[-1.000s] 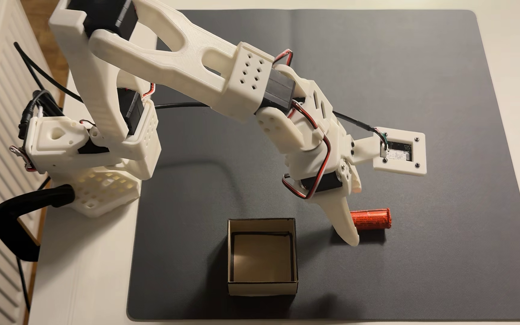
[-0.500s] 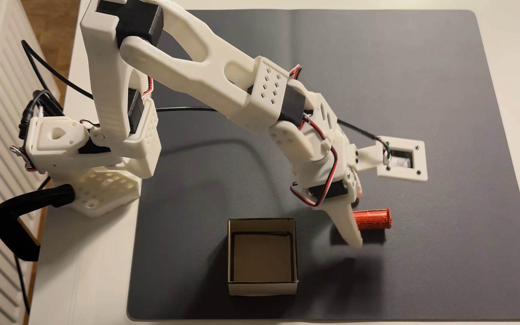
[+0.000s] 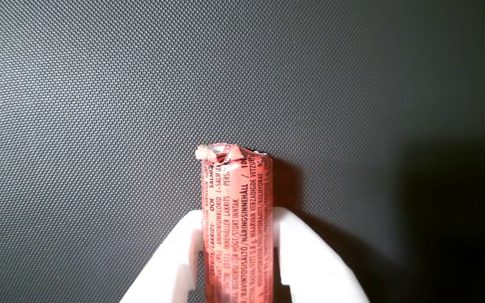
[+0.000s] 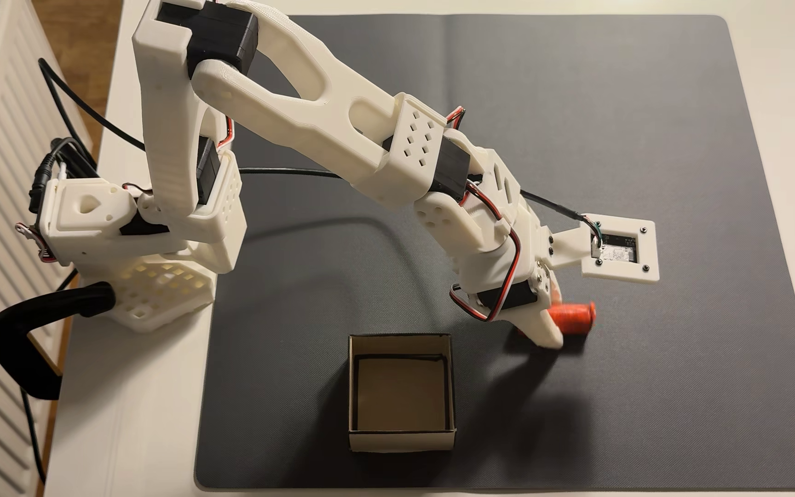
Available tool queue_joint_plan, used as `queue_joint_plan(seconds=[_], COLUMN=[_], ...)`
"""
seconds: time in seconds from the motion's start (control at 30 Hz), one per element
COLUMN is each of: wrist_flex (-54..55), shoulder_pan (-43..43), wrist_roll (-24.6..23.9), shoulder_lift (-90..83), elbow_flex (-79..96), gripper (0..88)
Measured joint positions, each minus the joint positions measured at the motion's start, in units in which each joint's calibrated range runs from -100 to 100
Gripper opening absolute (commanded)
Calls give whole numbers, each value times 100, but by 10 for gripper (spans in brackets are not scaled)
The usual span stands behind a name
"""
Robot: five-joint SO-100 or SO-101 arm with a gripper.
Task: Pick the red object and place it in the box
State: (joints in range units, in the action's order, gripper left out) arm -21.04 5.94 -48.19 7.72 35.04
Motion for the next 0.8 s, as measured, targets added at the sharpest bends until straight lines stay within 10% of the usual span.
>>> queue_joint_plan(seconds=[0.8], wrist_flex=[-1722], shoulder_pan=[22], wrist_roll=[205], shoulder_lift=[-1199], elbow_flex=[-821], gripper=[39])
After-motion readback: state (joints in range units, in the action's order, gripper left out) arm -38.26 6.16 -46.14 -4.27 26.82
